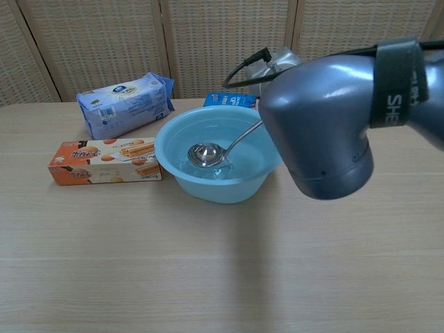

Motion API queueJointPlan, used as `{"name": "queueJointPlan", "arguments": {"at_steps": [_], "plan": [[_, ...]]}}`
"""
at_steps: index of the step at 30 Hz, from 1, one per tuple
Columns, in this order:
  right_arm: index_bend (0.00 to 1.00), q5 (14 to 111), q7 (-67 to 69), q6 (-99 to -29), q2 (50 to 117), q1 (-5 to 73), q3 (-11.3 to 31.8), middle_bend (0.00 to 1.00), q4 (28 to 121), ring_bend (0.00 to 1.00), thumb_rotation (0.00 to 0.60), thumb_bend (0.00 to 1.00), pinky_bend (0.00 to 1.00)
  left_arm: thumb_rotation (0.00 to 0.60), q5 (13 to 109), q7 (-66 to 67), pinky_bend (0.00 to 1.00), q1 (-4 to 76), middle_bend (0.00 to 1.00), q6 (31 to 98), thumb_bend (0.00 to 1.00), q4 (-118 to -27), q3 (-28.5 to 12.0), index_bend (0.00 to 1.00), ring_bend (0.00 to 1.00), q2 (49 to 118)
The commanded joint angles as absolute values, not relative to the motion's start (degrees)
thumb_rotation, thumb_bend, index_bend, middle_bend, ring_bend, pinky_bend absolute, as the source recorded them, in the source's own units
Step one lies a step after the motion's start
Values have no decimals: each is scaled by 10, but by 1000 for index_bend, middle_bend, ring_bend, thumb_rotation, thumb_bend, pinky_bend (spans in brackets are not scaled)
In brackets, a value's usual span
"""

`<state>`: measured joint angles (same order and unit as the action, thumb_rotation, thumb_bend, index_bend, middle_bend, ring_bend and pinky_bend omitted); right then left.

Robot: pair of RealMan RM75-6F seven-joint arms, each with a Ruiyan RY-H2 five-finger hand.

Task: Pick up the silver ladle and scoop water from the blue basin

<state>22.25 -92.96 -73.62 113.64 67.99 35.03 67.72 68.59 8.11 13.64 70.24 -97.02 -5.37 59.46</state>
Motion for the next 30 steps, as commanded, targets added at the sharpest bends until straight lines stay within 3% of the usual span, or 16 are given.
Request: {"name": "queueJointPlan", "arguments": {"at_steps": [1, 14, 30], "plan": [[728, 212, -935, -746, 1129, 687, 355, 892, 689, 829, 600, 871, 1000, 600, 685, 81, 0, 137, 0, 702, 0, -970, -54, 0, 0, 595], [732, 136, -944, -795, 1088, 720, 391, 893, 734, 831, 600, 875, 1000, 600, 679, 85, 0, 140, 0, 698, 0, -966, -54, 0, 0, 597], [732, 108, -934, -818, 1051, 742, 368, 893, 752, 831, 600, 875, 1000, 600, 673, 89, 0, 143, 0, 694, 0, -965, -54, 0, 0, 599]]}}
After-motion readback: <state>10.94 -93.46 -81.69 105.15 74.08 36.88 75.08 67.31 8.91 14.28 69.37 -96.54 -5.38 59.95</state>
